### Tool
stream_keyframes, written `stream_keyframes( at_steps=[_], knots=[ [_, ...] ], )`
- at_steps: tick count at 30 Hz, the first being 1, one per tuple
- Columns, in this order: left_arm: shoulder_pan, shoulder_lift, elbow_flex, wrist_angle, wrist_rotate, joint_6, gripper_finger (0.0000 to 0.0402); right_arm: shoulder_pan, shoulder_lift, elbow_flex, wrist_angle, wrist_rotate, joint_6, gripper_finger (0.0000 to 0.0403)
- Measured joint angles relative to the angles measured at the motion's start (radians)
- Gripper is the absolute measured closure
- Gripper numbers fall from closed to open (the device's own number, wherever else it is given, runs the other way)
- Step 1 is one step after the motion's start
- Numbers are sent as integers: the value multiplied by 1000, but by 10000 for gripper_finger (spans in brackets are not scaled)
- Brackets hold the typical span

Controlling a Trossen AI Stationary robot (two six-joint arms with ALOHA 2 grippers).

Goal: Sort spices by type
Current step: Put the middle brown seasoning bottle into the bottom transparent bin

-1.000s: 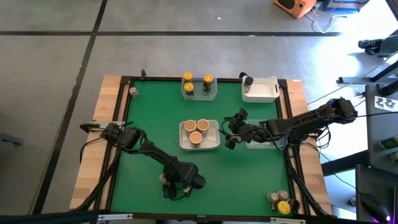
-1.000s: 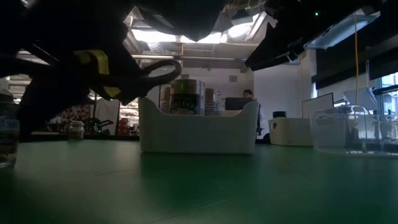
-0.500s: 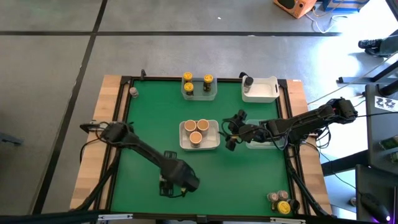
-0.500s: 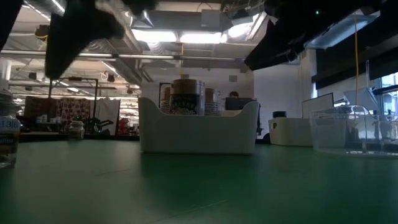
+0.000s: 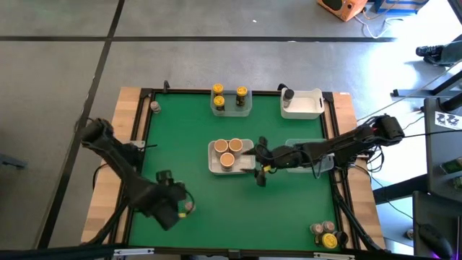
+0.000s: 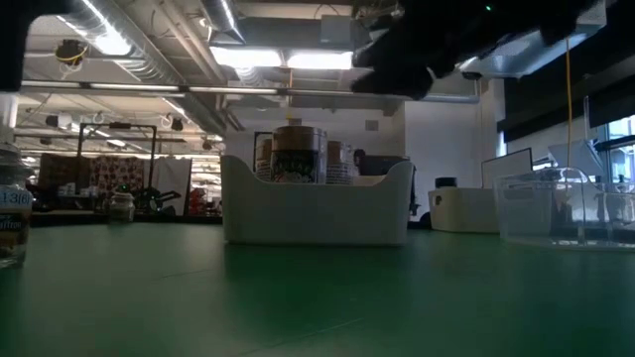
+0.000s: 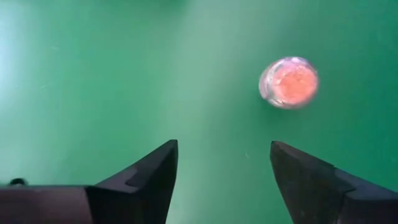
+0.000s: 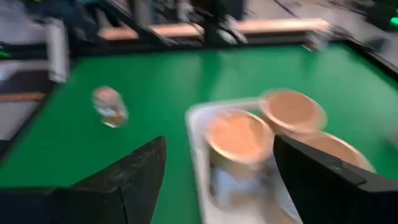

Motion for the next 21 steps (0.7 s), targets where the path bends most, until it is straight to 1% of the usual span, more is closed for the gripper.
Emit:
stream_keyframes(
  at_steps=[3, 5, 8, 11, 15, 18, 21],
  knots=[
    [-56, -69, -128, 126, -80, -76, 168, 0, 70, 16, 114, -83, -7, 109],
    [-84, -87, -198, 187, -120, -119, 169, 3, 116, 48, 126, -117, -7, 109],
    [-115, -90, -283, 269, -161, -174, 169, 21, 194, 120, 132, -125, -17, 109],
    [-132, -87, -364, 391, -186, -208, 169, 47, 275, 199, 126, -136, -42, 109],
    [-141, -87, -457, 590, -210, -206, 169, 75, 373, 309, 131, -147, -61, 109],
    [-144, -87, -512, 733, -216, -173, 169, 95, 455, 390, 135, -147, -74, 109],
    [-144, -87, -552, 837, -218, -141, 169, 110, 542, 473, 128, -146, -82, 109]
  ],
)
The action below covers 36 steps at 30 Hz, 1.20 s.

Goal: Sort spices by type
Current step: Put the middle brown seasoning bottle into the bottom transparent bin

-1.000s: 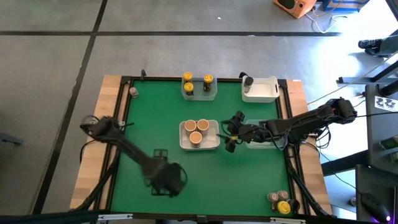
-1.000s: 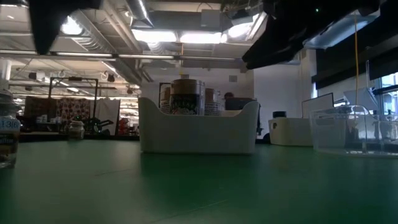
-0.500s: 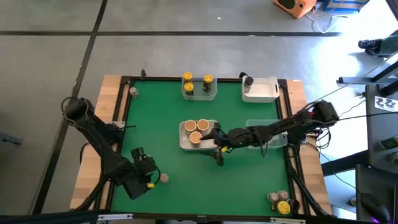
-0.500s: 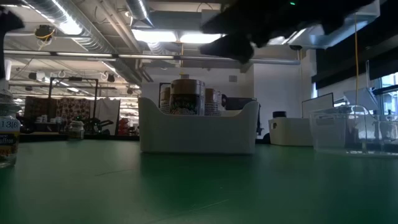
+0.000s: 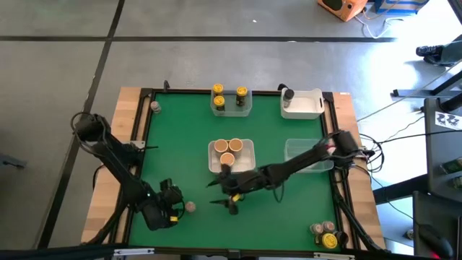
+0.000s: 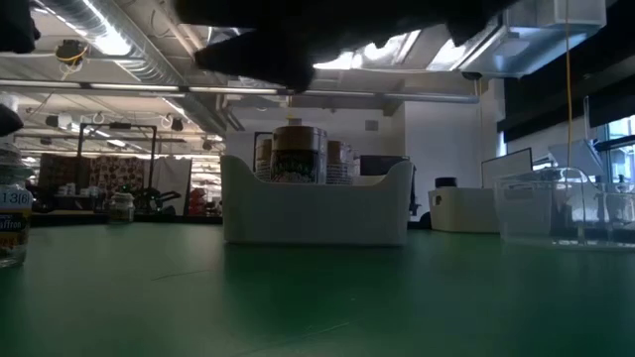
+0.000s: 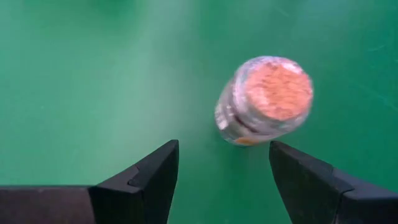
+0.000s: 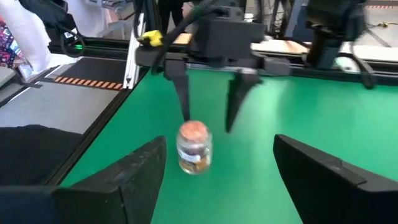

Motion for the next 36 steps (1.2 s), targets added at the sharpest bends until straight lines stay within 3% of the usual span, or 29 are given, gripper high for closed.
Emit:
stream_keyframes(
  at_steps=[12, 20, 28, 36],
  knots=[
    [44, 1, -64, 180, -110, 94, 169, 1, 204, 195, -46, -13, 2, 109],
    [99, 91, -64, 363, -111, 234, 169, 1, 208, 195, -53, -21, 3, 109],
    [122, 154, -64, 371, -134, 201, 169, 16, 207, 194, -127, -57, 2, 109],
    [132, 154, -64, 382, -152, 208, 169, 20, 233, 195, -110, 6, -5, 109]
  ],
)
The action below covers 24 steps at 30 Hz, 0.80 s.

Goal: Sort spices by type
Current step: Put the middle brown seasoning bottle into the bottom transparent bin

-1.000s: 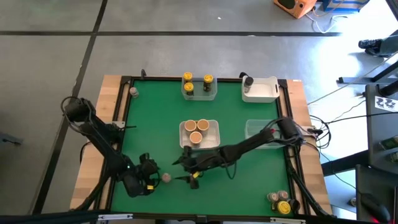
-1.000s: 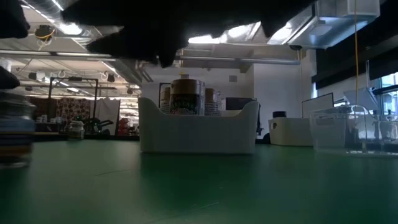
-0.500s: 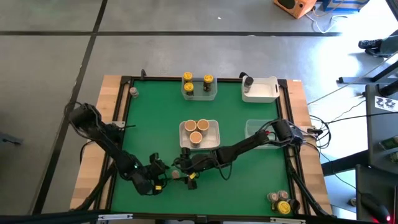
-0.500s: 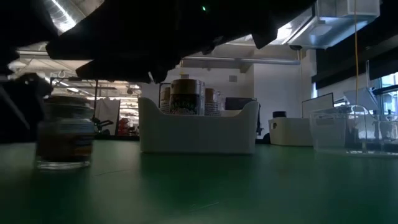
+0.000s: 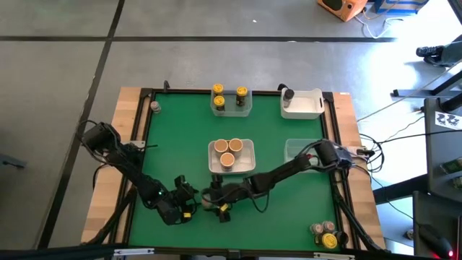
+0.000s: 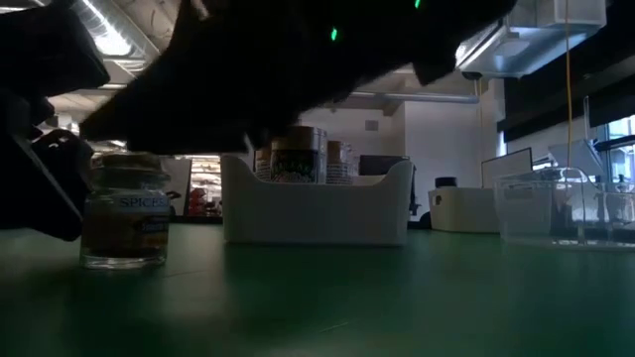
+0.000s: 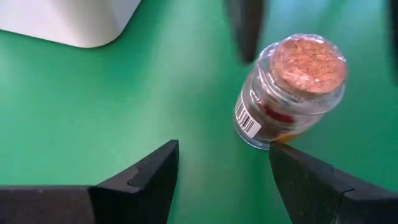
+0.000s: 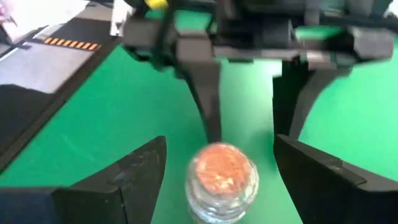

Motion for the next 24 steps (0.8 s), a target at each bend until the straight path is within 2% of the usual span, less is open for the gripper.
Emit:
stream_keyframes(
  at_steps=[10, 13, 19, 24],
  knots=[
    [0, 0, 0, -1, -3, 4, 169, 0, 37, -1, 12, -1, 7, 112],
    [0, 0, 0, -1, -4, 3, 169, 0, 37, -1, 19, -1, 8, 134],
    [0, -1, 0, -1, -4, 3, 169, -1, 37, -1, 6, -3, 8, 213],
    [0, -1, 0, -1, -4, 0, 169, 0, 37, -1, 7, -3, -3, 222]
  ],
)
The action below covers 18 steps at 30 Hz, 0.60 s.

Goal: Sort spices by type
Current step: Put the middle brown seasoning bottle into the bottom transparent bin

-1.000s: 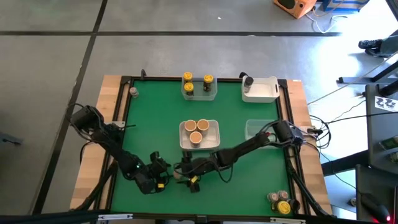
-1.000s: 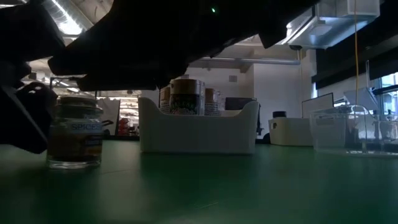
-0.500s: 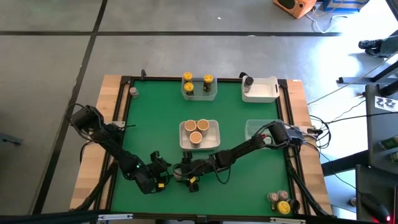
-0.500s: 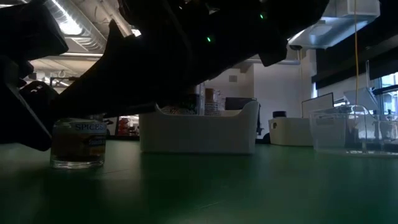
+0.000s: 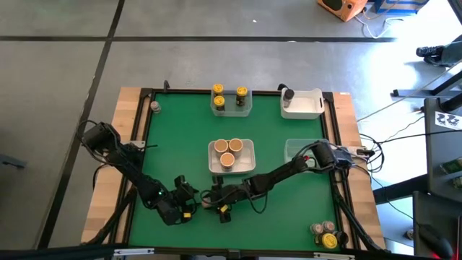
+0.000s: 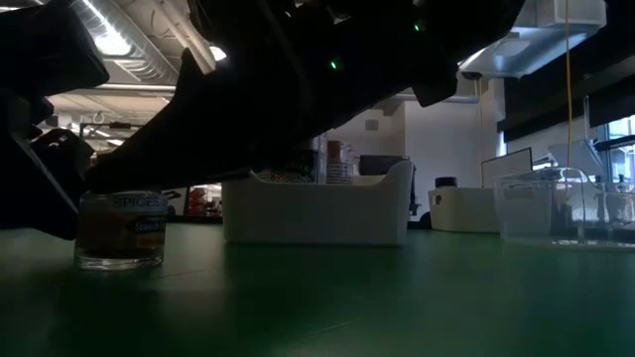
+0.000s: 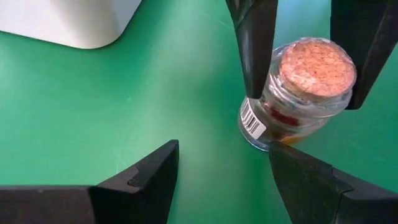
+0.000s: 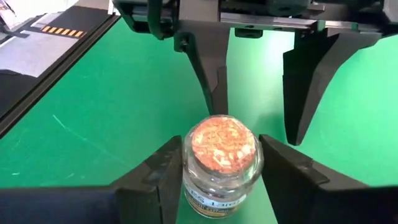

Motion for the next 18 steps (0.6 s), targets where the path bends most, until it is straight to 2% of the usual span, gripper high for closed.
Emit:
stream_keyframes(
  at_steps=[4, 8, 18],
  knots=[
    [-4, 0, 0, 0, 0, -28, 169, 8, -12, 0, -9, 5, -14, 214],
    [-15, 0, 0, -1, 0, -23, 169, 32, -75, 0, -36, 49, -42, 217],
    [-33, 0, 0, -1, 0, -32, 169, 87, -289, -6, -275, 188, -69, 221]
  ],
)
